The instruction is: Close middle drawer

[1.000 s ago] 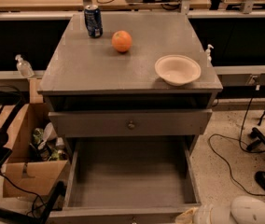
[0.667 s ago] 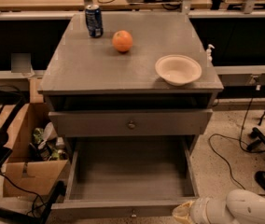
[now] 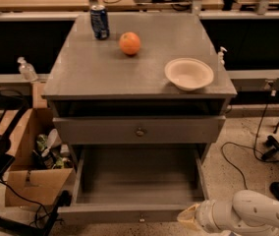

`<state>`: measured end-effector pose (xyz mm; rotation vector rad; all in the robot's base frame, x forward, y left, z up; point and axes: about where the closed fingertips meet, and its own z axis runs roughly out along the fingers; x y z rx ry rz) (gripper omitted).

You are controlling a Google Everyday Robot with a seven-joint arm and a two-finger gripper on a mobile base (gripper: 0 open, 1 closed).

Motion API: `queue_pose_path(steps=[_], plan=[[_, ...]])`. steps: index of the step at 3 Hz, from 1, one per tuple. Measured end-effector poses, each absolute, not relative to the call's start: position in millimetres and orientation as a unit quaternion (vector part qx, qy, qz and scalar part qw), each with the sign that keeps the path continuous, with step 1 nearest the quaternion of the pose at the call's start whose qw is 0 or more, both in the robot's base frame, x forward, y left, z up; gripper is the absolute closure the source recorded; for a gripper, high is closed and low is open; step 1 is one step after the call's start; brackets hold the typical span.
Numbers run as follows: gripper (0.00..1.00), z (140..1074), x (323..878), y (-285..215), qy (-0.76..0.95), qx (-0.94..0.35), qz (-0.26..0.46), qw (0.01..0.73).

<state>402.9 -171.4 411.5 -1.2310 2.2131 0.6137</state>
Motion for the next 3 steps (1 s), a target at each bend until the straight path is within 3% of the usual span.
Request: queue_pose_path(steps=[3], plan=[[1.0,409.4,432.4,-159.5,0.815,-0.455,0.237,0.269]])
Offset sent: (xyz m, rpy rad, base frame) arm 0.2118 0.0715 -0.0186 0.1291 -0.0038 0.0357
